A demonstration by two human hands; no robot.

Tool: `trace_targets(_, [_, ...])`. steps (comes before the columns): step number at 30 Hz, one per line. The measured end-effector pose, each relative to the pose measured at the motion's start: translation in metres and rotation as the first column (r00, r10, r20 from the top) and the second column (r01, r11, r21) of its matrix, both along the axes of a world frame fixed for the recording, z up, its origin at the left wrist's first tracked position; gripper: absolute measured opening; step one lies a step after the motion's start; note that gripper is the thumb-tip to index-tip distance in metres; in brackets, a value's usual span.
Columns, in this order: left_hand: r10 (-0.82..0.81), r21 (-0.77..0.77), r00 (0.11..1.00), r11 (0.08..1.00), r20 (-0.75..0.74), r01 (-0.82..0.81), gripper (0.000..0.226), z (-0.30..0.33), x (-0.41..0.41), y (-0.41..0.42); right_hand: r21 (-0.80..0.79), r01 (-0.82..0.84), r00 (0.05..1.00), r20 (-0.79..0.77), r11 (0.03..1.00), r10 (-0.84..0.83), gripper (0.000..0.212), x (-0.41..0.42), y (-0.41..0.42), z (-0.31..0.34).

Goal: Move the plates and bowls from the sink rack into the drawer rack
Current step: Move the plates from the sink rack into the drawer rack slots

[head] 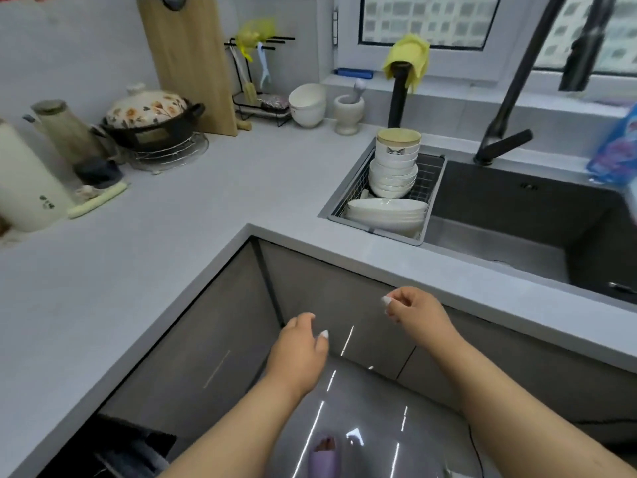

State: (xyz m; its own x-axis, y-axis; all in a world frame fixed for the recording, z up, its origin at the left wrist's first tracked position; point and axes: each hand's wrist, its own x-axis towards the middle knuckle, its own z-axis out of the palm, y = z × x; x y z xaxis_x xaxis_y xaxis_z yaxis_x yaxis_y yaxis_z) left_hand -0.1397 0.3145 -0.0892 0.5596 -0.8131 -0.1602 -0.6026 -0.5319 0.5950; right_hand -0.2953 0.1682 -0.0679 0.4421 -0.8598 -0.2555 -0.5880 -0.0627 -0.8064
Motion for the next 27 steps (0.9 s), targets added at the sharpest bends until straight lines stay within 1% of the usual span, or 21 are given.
trace_targets(3, [-0.074,-0.027,0.996,0.997,0.041,0.075,0.047,0.004,0.018,-0.045,-0.015,0.076,0.997,-0.011,0.997,-0.076,0.011,0.007,-0.027,0.004])
trace_targets(6, [-0.14,-0.05,0.987,0.988,0.084,0.144,0.047,0.006,0.032,-0.087,-0.036,0.116,0.992,-0.04,0.993,-0.118,0.013,0.018,-0.054,0.005])
trace_targets(9, [-0.222,-0.036,0.965,0.973,0.14,0.229,0.048,0.005,0.046,-0.126,-0.053,0.178,0.983,-0.035,0.983,-0.18,0.013,0.031,-0.082,0.007])
trace_targets(12, [-0.261,0.007,0.928,0.963,0.265,0.269,0.053,0.003,0.056,-0.159,-0.105,0.221,0.972,-0.053,0.97,-0.228,0.015,0.045,-0.11,0.012])
trace_targets(14, [-0.278,-0.001,0.888,0.954,0.367,0.299,0.055,0.003,0.059,-0.179,-0.156,0.234,0.964,-0.093,0.96,-0.25,0.016,0.054,-0.127,0.014])
trace_targets(15, [-0.295,-0.005,0.872,0.946,0.391,0.323,0.057,0.003,0.059,-0.189,-0.176,0.243,0.959,-0.102,0.954,-0.264,0.017,0.059,-0.136,0.015])
trace_targets(18, [-0.34,0.017,0.877,0.934,0.34,0.356,0.065,0.0,0.058,-0.221,-0.211,0.263,0.951,-0.108,0.942,-0.29,0.015,0.073,-0.163,0.014])
trace_targets(20, [-0.356,0.032,0.879,0.93,0.317,0.365,0.066,-0.006,0.06,-0.236,-0.27,0.248,0.946,-0.142,0.93,-0.293,0.014,0.08,-0.178,0.01])
trace_targets(22, [-0.369,0.071,0.878,0.928,0.305,0.365,0.067,-0.012,0.06,-0.242,-0.333,0.201,0.932,-0.224,0.921,-0.284,0.02,0.085,-0.191,0.004])
trace_targets(24, [-0.362,0.093,0.879,0.932,0.31,0.351,0.07,-0.016,0.06,-0.243,-0.358,0.167,0.911,-0.3,0.919,-0.283,0.025,0.09,-0.199,-0.001])
trace_targets(27, [-0.351,0.084,0.881,0.936,0.317,0.343,0.071,-0.015,0.061,-0.243,-0.394,0.153,0.888,-0.347,0.906,-0.301,0.031,0.097,-0.206,-0.001])
